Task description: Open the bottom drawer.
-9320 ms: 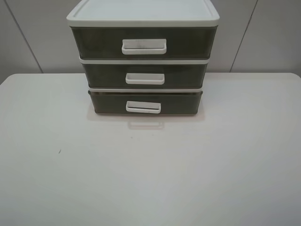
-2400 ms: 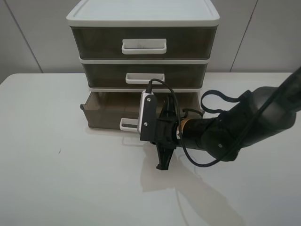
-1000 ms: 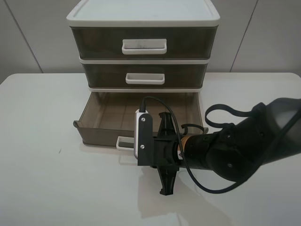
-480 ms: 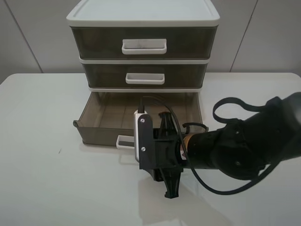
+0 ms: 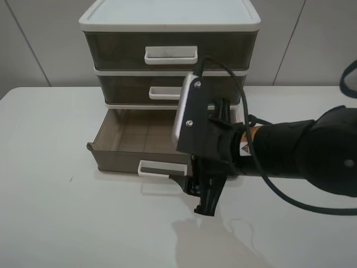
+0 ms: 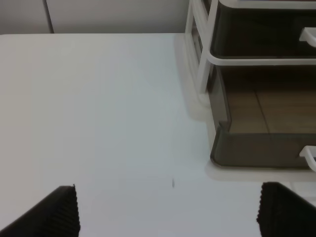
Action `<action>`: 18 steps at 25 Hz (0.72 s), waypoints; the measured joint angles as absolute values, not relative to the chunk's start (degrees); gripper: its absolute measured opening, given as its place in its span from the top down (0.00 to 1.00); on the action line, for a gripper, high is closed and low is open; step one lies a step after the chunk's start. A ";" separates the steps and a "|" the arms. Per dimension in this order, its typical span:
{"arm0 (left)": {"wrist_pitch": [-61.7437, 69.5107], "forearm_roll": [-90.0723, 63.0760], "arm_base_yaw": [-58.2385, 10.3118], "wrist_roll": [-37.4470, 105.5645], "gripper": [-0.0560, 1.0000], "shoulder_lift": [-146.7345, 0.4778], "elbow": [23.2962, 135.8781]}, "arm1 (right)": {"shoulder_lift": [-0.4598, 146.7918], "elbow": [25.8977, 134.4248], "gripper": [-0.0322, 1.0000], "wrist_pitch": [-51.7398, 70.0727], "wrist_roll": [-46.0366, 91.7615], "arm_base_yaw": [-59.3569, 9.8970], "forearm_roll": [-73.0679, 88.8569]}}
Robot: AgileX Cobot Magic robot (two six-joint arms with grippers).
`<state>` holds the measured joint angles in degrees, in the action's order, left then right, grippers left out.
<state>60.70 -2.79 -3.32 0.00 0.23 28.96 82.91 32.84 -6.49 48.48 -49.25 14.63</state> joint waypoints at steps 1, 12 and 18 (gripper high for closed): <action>60.70 -2.79 -3.32 0.00 0.24 0.23 28.96 | 80.98 32.84 0.28 -5.44 48.48 -48.26 18.19; 60.70 -2.79 -3.32 0.00 0.24 0.23 28.96 | 63.07 32.84 0.28 16.52 36.77 -23.56 32.53; 60.70 -2.79 -3.32 0.00 0.24 0.23 28.96 | 50.77 33.85 0.28 31.91 16.01 -7.30 19.54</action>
<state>60.70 -2.79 -3.32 0.00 0.23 28.96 50.77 33.85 31.91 16.01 -7.30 19.54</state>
